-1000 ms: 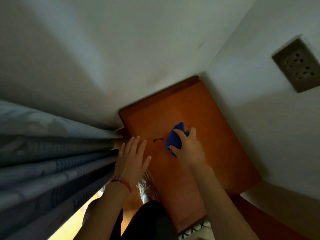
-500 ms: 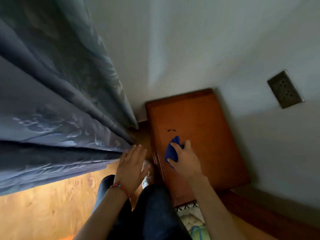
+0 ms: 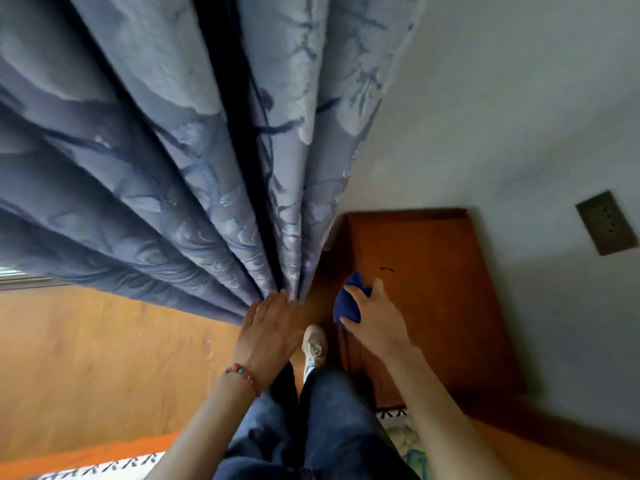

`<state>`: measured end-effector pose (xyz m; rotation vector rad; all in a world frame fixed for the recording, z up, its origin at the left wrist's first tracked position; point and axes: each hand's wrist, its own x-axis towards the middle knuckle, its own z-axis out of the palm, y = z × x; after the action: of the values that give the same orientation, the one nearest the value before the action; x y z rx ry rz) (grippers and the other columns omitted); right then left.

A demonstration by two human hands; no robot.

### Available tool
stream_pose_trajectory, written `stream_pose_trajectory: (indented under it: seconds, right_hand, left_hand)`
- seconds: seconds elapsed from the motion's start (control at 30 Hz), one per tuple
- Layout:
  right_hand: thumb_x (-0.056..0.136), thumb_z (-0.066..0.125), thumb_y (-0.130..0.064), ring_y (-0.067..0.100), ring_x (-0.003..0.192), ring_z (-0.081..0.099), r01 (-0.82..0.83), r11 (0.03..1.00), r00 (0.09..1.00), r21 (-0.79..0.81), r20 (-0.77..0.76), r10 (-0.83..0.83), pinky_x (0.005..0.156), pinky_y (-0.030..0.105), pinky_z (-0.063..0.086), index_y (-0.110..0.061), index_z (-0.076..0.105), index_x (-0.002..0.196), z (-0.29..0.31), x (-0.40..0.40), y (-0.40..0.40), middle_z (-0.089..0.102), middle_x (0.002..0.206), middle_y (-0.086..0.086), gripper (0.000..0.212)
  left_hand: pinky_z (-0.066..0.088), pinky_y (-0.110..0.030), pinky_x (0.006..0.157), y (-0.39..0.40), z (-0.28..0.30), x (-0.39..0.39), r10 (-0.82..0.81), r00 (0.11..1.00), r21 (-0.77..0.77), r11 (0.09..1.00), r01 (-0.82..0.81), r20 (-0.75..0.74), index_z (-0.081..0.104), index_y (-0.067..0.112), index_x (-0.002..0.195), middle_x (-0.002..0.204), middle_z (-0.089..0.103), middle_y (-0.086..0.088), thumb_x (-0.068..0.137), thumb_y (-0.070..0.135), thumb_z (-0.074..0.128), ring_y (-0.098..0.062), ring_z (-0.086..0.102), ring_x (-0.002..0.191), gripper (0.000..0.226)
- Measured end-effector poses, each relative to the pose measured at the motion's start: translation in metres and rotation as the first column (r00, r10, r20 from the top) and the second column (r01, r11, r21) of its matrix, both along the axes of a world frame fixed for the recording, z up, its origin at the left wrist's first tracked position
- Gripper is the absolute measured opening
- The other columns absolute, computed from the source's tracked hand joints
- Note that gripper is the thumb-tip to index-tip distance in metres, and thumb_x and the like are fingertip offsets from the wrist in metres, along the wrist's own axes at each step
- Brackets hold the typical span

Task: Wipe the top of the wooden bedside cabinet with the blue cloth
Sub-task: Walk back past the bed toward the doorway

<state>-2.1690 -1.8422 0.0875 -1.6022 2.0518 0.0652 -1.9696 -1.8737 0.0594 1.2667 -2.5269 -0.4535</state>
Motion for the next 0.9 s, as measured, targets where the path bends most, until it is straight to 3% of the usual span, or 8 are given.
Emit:
stream_pose_trajectory:
  seconds: [0.2,0.37,0.43,0.5,0.63,0.77,0.9]
  right_hand:
    - [0.084,0.059,-0.038,0.03,0.108,0.047,-0.178,0.984,0.984,-0.01,-0.017,0.178,0.08,0.035,0.044,-0.024,0.033,0.137,0.008,0.063,-0.028,0.034,0.125,0.011,0.06]
    - [0.085,0.056,-0.04,0.03,0.12,0.04,-0.357,0.934,0.932,0.014,-0.05,0.358,0.085,0.034,0.042,-0.026,0.03,0.138,0.006,0.115,-0.054,0.027,0.139,0.013,0.061]
    - [0.086,0.055,-0.041,0.031,0.12,0.041,-0.335,0.942,0.941,0.023,-0.034,0.336,0.087,0.035,0.042,-0.027,0.028,0.139,0.011,0.119,-0.056,0.024,0.141,0.013,0.061]
    - [0.086,0.055,-0.042,0.032,0.118,0.044,-0.529,0.848,0.848,0.03,0.0,0.53,0.089,0.036,0.042,-0.027,0.027,0.14,0.007,0.176,-0.08,0.024,0.141,0.013,0.062]
    - [0.086,0.057,-0.037,0.032,0.123,0.039,-0.551,0.834,0.834,0.004,-0.024,0.551,0.095,0.037,0.039,-0.026,0.029,0.139,0.011,0.188,-0.089,0.026,0.141,0.013,0.061]
    - [0.084,0.059,-0.035,0.031,0.118,0.043,-0.689,0.724,0.725,-0.026,-0.005,0.689,0.09,0.037,0.041,-0.026,0.035,0.134,0.005,0.227,-0.106,0.03,0.135,0.012,0.057]
    - [0.075,0.067,-0.024,0.034,0.105,0.048,-0.798,0.602,0.598,-0.035,0.083,0.797,0.084,0.037,0.044,-0.016,0.05,0.12,-0.002,0.272,-0.112,0.041,0.12,0.015,0.049]
  left_hand:
    - [0.031,-0.04,0.091,-0.004,-0.005,0.072,0.161,0.986,0.121,0.979,-0.166,0.051,0.048,0.011,0.119,0.115,0.06,-0.018,0.075,0.037,0.047,-0.03,0.044,0.11,0.051]
    - [0.039,-0.043,0.092,0.003,-0.007,0.128,0.309,0.94,0.156,0.931,-0.33,0.145,0.048,0.01,0.121,0.117,0.06,-0.019,0.079,0.042,0.042,-0.032,0.055,0.11,0.052]
    - [0.035,-0.045,0.094,0.002,-0.01,0.131,0.333,0.927,0.15,0.921,-0.359,0.174,0.053,0.008,0.119,0.119,0.059,-0.019,0.08,0.041,0.042,-0.034,0.056,0.11,0.053]
    - [0.031,-0.045,0.094,0.018,-0.009,0.184,0.551,0.81,0.166,0.796,-0.582,0.199,0.059,0.006,0.115,0.12,0.058,-0.02,0.081,0.041,0.042,-0.034,0.055,0.111,0.052]
    - [0.04,-0.046,0.092,0.025,-0.005,0.196,0.581,0.785,0.174,0.768,-0.616,0.212,0.061,0.005,0.115,0.122,0.058,-0.019,0.097,0.047,0.018,-0.033,0.054,0.113,0.063]
    - [0.045,-0.05,0.087,0.046,-0.004,0.223,0.746,0.629,0.198,0.597,-0.777,0.217,0.062,0.003,0.113,0.119,0.059,-0.021,0.098,0.047,0.011,-0.035,0.057,0.109,0.069]
    - [0.044,-0.053,0.087,0.073,-0.003,0.247,0.849,0.482,0.187,0.448,-0.874,0.217,0.062,0.001,0.114,0.12,0.058,-0.022,0.098,0.047,0.012,-0.037,0.056,0.11,0.07]
